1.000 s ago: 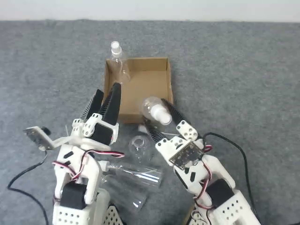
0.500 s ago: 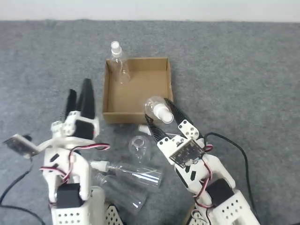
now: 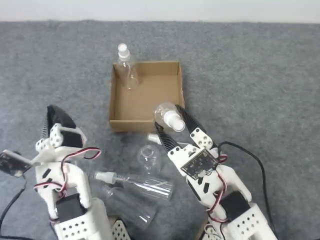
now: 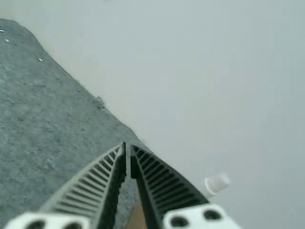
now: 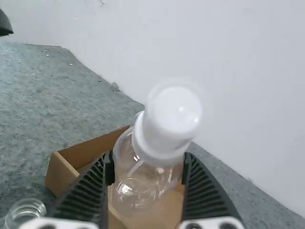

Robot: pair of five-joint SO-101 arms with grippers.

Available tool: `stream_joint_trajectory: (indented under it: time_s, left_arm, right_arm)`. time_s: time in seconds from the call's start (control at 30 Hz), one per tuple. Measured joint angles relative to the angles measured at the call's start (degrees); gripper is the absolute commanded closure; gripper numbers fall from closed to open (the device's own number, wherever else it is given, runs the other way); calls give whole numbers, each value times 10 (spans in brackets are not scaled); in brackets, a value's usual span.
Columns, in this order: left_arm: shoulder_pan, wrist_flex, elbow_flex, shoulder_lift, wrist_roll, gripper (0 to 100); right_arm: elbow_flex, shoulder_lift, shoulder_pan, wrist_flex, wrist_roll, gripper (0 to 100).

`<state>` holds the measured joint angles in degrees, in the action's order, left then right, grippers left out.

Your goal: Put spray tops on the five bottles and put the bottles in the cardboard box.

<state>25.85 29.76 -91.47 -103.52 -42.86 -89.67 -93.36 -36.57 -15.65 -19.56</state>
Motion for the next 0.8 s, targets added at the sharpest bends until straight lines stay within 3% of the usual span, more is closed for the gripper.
stream_joint_trajectory:
  time_s: [0.2,0.4,0.8]
  left_arm:
    - [12,0,-14,0,18,987]
    - [11,0,-21,0,64,986]
    - [11,-63,-57,0,68,985]
  right_arm:
    - [6,0,0,-38,0,986]
    - [101,5,0,-117,0,986]
    - [198,31,-70,-123,0,986]
